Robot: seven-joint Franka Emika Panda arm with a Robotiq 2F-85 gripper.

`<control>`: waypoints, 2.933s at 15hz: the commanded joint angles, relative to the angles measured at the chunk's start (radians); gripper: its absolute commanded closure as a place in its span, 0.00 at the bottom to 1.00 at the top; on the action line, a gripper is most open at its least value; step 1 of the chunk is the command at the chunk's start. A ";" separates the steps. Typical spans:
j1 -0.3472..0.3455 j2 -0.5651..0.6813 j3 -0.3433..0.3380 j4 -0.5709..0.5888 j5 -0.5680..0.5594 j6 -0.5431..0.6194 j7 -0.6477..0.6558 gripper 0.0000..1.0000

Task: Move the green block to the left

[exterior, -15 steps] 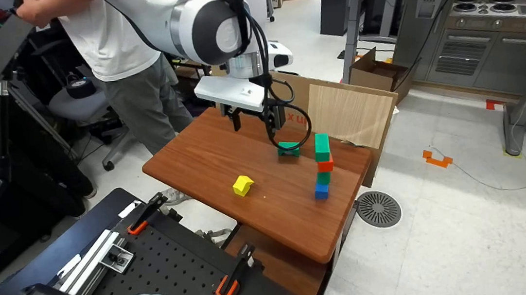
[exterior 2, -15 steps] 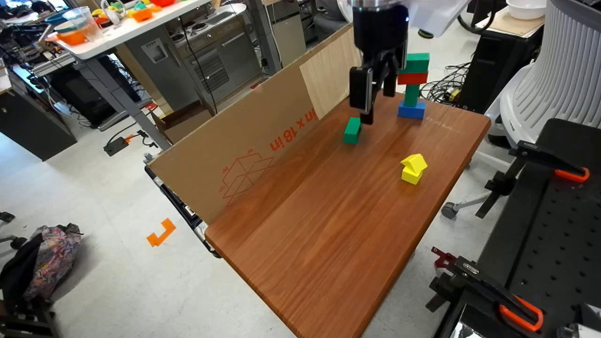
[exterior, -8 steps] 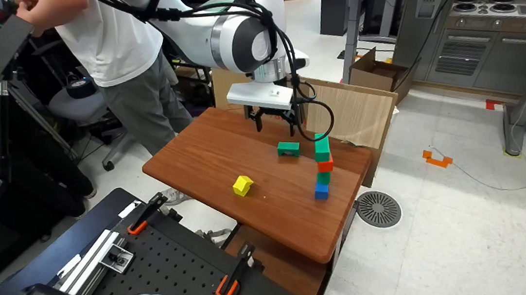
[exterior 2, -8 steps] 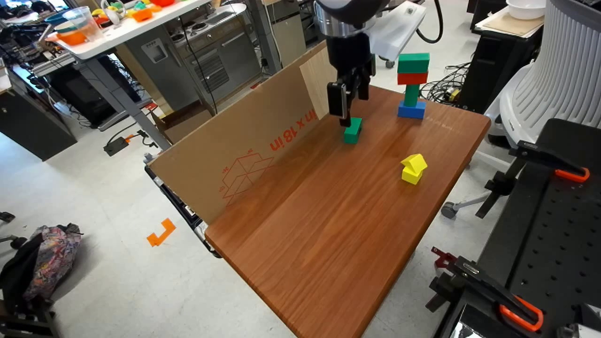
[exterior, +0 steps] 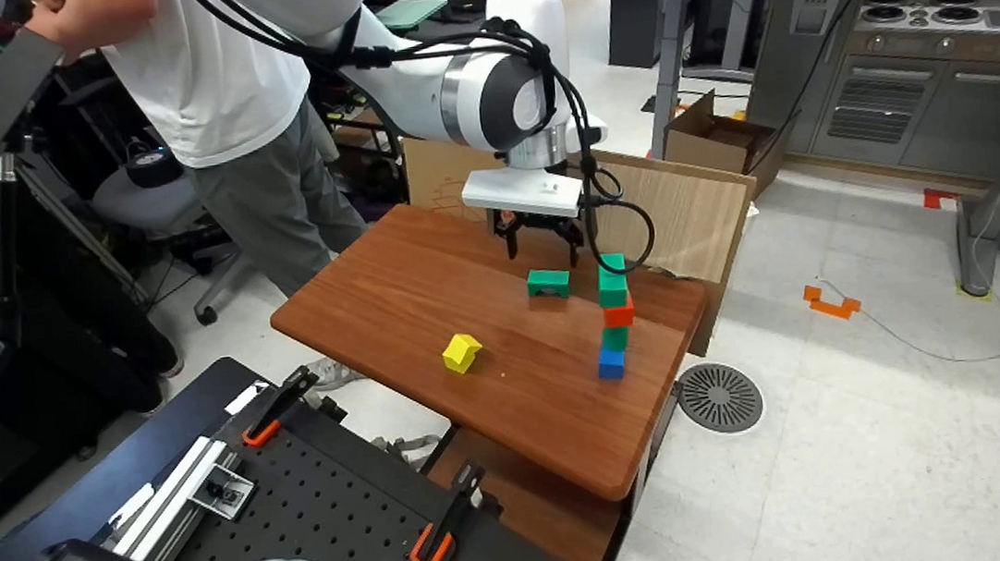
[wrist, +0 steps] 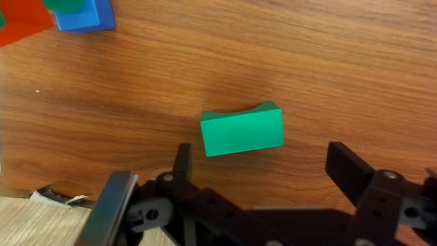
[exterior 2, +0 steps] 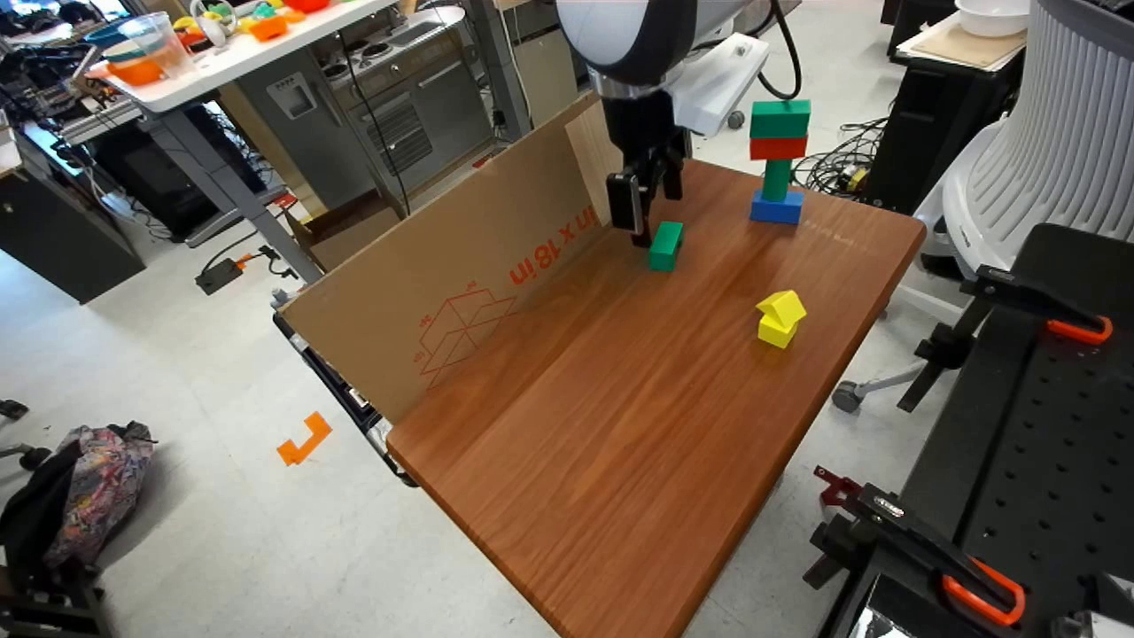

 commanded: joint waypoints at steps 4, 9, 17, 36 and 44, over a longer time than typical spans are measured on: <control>-0.016 0.088 0.002 0.137 -0.025 -0.093 -0.012 0.00; -0.012 0.125 0.001 0.177 -0.030 -0.126 -0.013 0.00; -0.010 0.165 -0.002 0.209 -0.061 -0.141 -0.026 0.28; 0.019 -0.053 0.024 0.032 -0.049 -0.186 0.012 0.59; 0.112 -0.127 0.049 -0.199 -0.041 -0.099 0.193 0.59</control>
